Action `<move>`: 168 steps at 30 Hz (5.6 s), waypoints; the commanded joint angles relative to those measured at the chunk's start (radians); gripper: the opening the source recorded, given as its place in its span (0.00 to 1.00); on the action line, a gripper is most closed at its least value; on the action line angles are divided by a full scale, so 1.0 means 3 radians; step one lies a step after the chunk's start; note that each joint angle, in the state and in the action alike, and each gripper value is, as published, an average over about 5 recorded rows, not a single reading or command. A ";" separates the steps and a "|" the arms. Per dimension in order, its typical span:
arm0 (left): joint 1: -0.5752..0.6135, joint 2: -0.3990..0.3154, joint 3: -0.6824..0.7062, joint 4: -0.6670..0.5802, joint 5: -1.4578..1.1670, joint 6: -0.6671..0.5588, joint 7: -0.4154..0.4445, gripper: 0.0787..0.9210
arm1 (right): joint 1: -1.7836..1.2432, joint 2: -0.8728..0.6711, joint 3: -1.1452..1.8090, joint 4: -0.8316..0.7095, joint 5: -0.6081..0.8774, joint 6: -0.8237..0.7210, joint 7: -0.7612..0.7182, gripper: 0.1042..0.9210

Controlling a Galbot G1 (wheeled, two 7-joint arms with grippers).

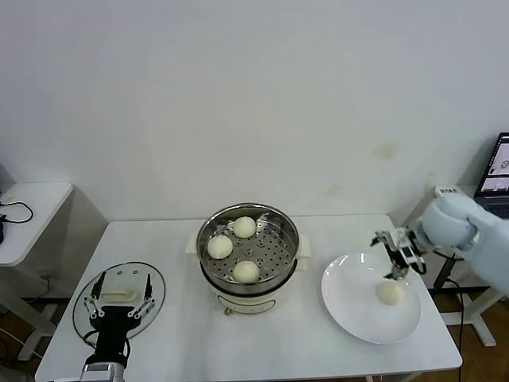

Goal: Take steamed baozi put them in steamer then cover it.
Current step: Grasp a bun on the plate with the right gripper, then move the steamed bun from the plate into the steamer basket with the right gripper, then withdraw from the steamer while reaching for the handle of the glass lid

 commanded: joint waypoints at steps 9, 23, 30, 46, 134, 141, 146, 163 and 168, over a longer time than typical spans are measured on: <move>0.0021 0.0010 -0.0031 -0.0001 0.0020 0.0020 0.0004 0.88 | -0.1708 0.0077 0.1374 -0.0564 -0.0575 -0.0001 0.0082 0.88; 0.0021 -0.0003 -0.0044 -0.0017 0.0042 0.0038 0.0007 0.88 | -0.1582 0.0413 0.1294 -0.0858 -0.0568 0.0075 0.0206 0.88; 0.0029 -0.0006 -0.0053 -0.0036 0.0048 0.0049 0.0008 0.88 | -0.1469 0.0546 0.1194 -0.0903 -0.0533 0.0053 0.0242 0.87; 0.0025 -0.0026 -0.0033 -0.0031 0.0057 0.0045 0.0004 0.88 | -0.1378 0.0503 0.1140 -0.0885 -0.0516 0.0008 0.0126 0.70; -0.0148 0.0014 -0.0144 0.0092 -0.0015 0.0037 0.0013 0.88 | 0.1328 0.2304 -0.1594 -0.0800 0.1785 -0.1587 0.1181 0.66; -0.0150 0.0005 -0.0149 0.0102 -0.0015 0.0036 0.0008 0.88 | 0.1349 0.2229 -0.1504 -0.0741 0.1784 -0.1589 0.1228 0.74; -0.0157 -0.0001 -0.0142 0.0102 -0.0015 0.0035 0.0009 0.88 | 0.1432 0.1973 -0.1388 -0.0475 0.1834 -0.1589 0.1215 0.87; -0.0157 -0.0004 -0.0104 0.0206 0.0007 -0.0109 -0.0007 0.88 | -0.0854 0.0351 0.0514 0.1085 0.2123 -0.0529 0.3471 0.88; -0.0160 -0.0024 -0.0103 0.0266 0.0028 -0.0168 -0.0033 0.88 | -0.2623 0.0609 0.2162 0.1106 0.1660 0.0213 0.3727 0.88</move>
